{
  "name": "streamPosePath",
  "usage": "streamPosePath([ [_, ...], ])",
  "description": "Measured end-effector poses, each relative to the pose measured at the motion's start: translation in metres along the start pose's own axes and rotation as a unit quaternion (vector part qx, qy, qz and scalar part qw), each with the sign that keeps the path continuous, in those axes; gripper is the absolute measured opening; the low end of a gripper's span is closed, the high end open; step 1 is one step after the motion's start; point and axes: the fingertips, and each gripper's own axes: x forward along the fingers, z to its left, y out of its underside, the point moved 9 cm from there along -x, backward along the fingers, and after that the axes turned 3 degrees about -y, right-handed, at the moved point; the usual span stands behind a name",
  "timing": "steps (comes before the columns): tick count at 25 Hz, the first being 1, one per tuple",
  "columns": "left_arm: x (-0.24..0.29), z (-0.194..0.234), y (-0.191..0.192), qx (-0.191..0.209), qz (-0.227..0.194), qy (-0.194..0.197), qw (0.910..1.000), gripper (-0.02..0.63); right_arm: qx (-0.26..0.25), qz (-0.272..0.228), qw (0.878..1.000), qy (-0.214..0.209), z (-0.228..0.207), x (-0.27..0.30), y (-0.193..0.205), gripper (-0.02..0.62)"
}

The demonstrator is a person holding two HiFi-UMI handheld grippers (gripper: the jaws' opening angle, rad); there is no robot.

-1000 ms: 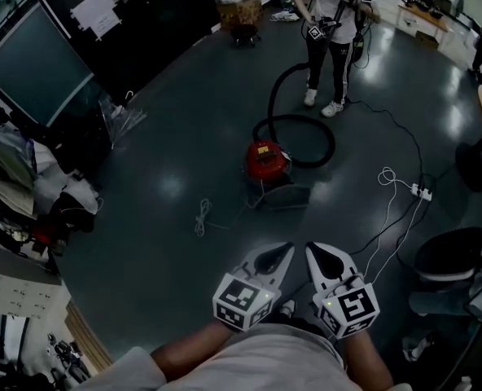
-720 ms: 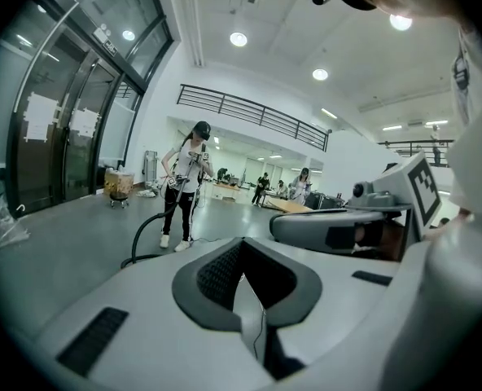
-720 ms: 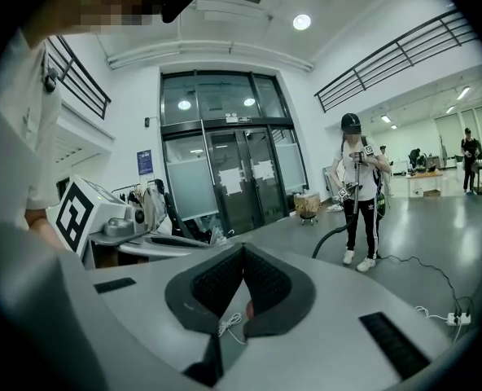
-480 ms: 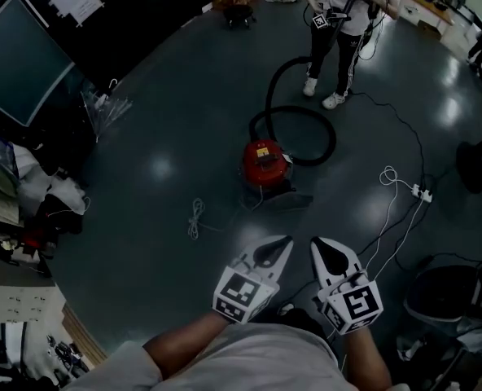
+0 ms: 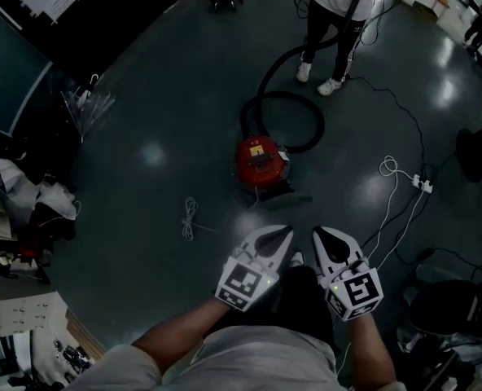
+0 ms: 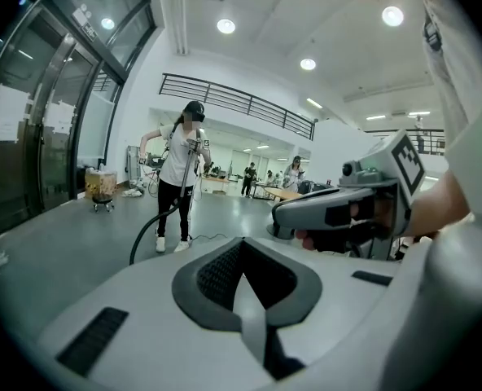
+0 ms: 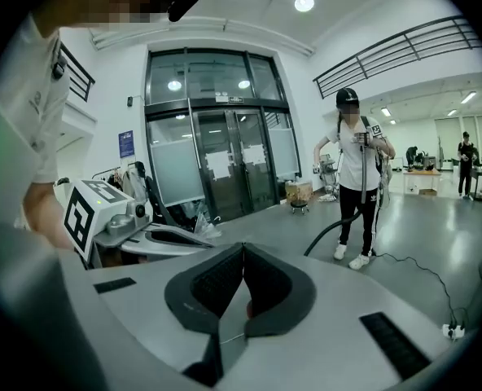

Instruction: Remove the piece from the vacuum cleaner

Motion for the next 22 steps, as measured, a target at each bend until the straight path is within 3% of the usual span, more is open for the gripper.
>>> streamPosePath([
  [6,0.07,0.049,0.053,0.018,0.037,-0.004,0.9991,0.006,-0.013,0.056,0.998,-0.015,-0.059,0.07,0.041,0.017],
  [14,0.177,0.12,0.175,0.039,0.141,-0.003,0.9893,0.008,-0.055,0.175,0.98,-0.081,-0.153,0.184,0.156,0.017],
  [18,0.225,0.146,0.234,0.048,0.182,0.005,0.9822,0.008,-0.11,0.24,0.957,-0.123,-0.192,0.238,0.228,0.022],
  [22,0.263,0.166,0.292,0.061,0.219,0.014,0.9737,0.009,-0.196,0.304,0.916,-0.176,-0.212,0.287,0.3,0.094],
])
